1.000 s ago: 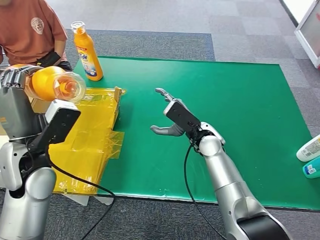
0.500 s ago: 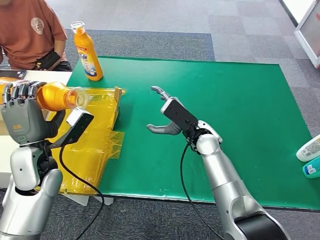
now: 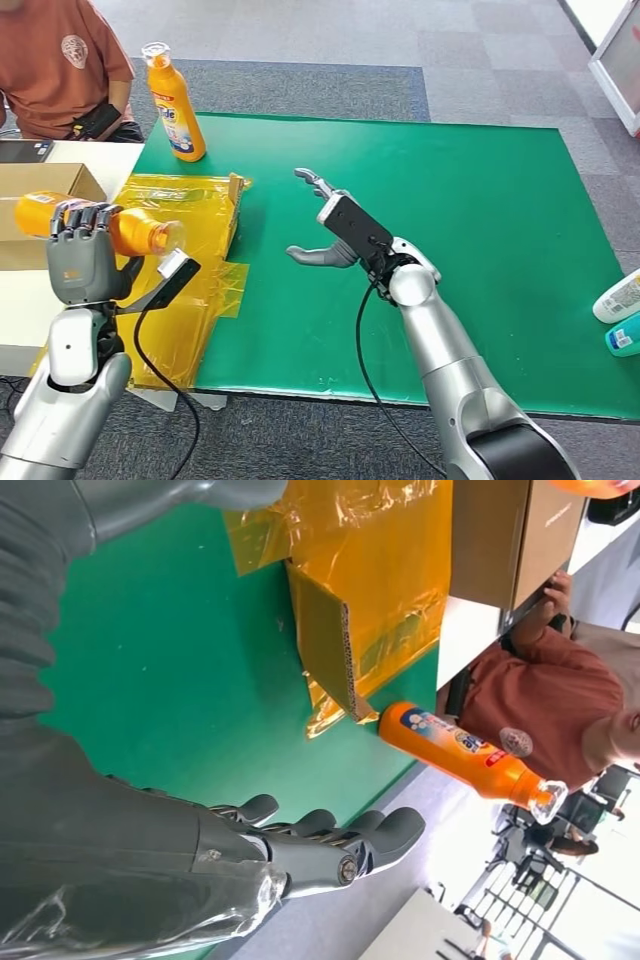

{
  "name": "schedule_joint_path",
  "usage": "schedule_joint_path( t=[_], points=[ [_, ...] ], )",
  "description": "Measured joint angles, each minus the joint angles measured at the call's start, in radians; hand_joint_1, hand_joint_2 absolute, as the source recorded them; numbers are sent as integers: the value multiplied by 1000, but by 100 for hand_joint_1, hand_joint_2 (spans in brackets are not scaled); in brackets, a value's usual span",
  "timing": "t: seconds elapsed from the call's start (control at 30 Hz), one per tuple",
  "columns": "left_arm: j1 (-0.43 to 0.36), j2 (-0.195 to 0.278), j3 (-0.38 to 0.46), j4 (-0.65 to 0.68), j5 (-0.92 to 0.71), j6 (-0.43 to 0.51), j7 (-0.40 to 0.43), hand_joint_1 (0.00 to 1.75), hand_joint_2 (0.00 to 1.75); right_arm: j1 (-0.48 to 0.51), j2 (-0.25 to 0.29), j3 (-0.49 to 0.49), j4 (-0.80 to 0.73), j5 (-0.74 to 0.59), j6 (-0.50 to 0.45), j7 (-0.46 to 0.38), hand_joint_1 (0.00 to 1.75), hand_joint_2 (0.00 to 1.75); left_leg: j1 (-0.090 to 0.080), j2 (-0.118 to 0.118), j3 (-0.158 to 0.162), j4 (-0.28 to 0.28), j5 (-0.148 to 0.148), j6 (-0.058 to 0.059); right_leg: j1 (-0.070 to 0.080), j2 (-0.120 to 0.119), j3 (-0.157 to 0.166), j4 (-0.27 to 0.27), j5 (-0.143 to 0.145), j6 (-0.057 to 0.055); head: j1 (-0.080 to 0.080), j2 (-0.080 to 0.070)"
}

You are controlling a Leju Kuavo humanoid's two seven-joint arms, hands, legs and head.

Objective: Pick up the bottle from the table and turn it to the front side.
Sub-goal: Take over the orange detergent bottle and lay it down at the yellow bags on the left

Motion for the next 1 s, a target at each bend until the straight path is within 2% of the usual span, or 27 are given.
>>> schedule_joint_path(
  t=[0.13, 0.5, 1.0],
  points=[
    [2, 3, 10, 84, 0, 33, -17, 175, 175, 0, 0, 9, -1, -9, 2, -6, 0, 175, 0, 0, 0, 0, 0, 0, 0, 0, 0, 0, 0, 0, 0, 0],
    [1, -4, 60, 209, 0, 113, -56, 175, 175, 0, 0, 39, -16, -24, 4, -12, 0, 175, 0, 0, 0, 0, 0, 0, 0, 0, 0, 0, 0, 0, 0, 0],
    [-8, -18, 77, 280, 0, 120, -69, 175, 175, -1, 0, 60, -22, -26, 6, -13, 0, 175, 0, 0, 0, 0, 0, 0, 0, 0, 0, 0, 0, 0, 0, 0]
  ],
)
